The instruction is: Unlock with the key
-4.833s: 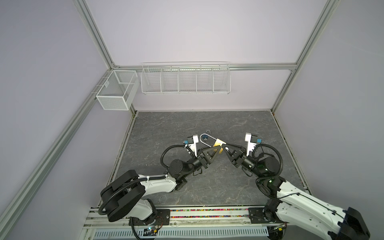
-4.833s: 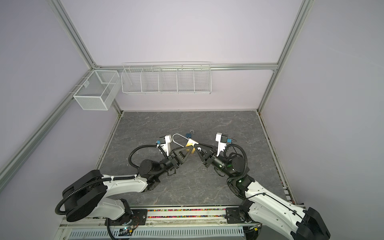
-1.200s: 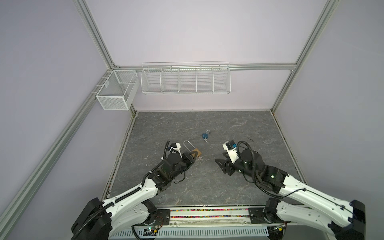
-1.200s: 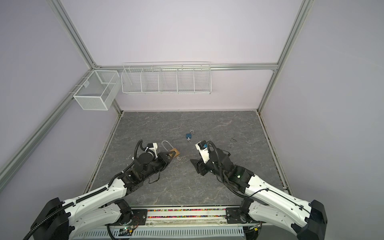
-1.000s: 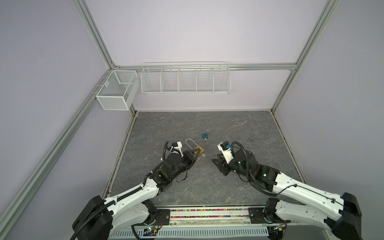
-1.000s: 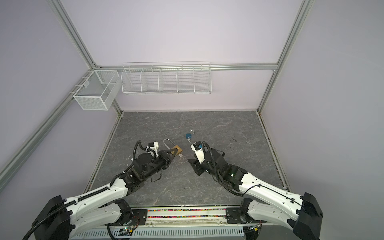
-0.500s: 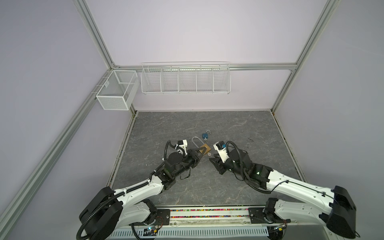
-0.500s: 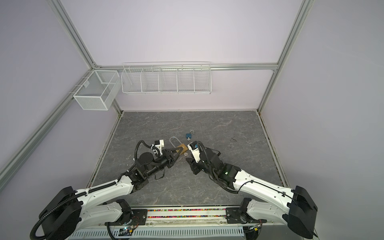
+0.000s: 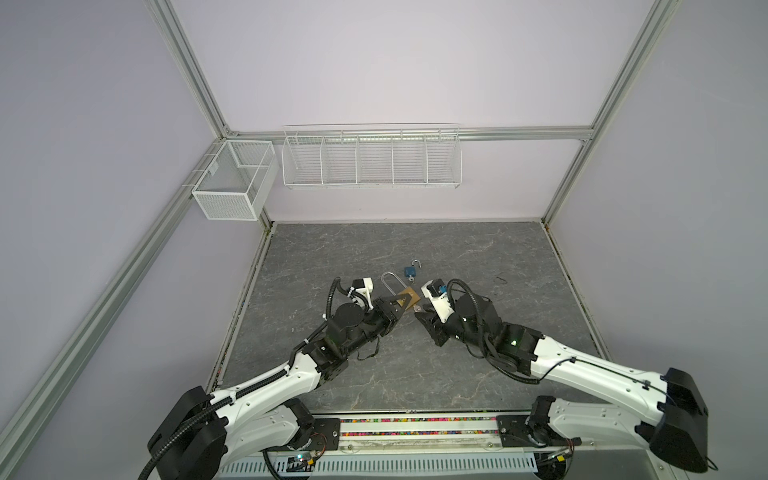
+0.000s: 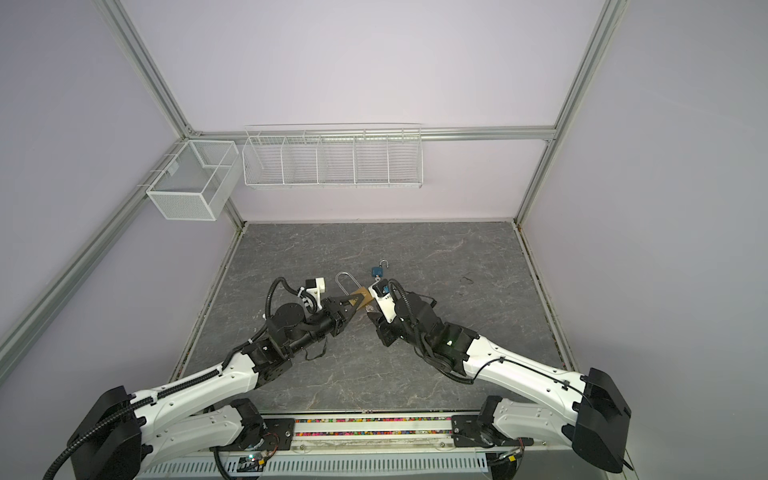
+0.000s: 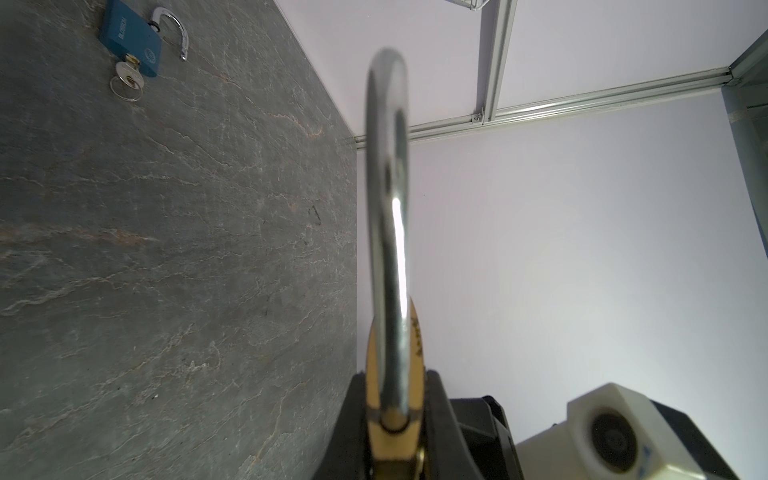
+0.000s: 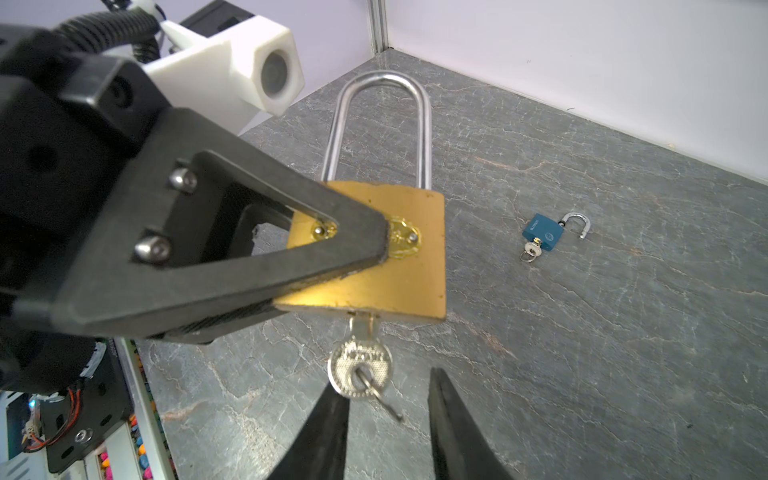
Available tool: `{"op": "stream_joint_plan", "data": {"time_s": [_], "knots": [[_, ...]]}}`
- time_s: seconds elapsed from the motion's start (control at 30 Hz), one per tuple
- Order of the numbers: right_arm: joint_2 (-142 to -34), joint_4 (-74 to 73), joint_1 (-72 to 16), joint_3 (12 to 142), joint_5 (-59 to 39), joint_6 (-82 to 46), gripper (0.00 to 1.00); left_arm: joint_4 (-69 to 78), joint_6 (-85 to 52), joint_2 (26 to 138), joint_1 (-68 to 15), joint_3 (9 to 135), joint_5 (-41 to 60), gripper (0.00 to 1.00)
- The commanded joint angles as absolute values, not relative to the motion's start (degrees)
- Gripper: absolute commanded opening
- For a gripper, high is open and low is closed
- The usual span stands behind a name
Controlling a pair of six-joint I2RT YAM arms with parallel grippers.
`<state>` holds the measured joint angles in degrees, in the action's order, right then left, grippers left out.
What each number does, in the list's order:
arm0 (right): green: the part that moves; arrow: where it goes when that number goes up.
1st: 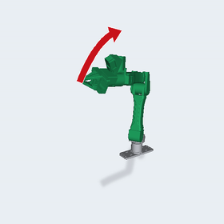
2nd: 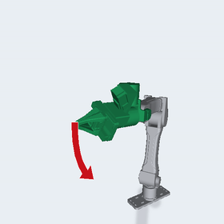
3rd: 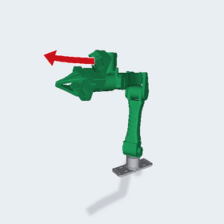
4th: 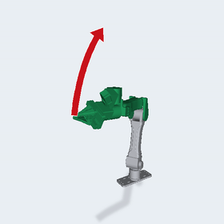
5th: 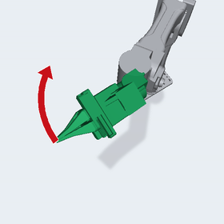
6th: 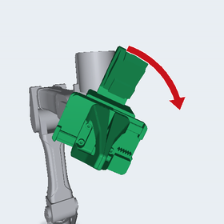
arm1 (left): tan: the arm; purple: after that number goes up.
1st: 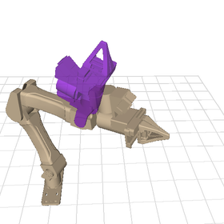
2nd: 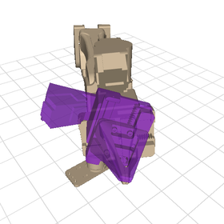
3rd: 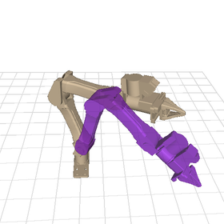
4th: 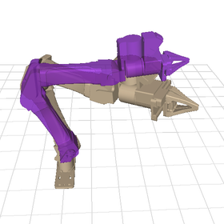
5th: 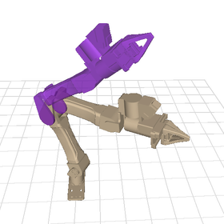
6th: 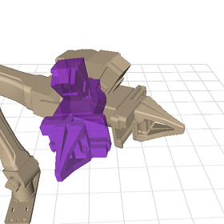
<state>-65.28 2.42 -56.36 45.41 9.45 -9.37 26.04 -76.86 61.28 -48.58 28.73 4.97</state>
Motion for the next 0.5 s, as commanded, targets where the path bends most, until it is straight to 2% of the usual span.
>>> {"op": "stream_joint_plan", "data": {"time_s": [0.0,0.27,0.47], "knots": [[-65.5,3.1,-56.8,47.2,10.4,-7.9,0.34,28.2,-75.5,60.5,-49.1,31.3,4.6,0.00],[-67.9,5.8,-58.4,50.0,13.1,-6.4,0.30,23.7,-74.5,60.4,-50.5,33.0,1.4,0.00],[-69.1,6.2,-58.8,50.0,14.0,-6.4,0.17,21.2,-73.7,59.5,-50.8,33.7,0.0,0.00]]}}
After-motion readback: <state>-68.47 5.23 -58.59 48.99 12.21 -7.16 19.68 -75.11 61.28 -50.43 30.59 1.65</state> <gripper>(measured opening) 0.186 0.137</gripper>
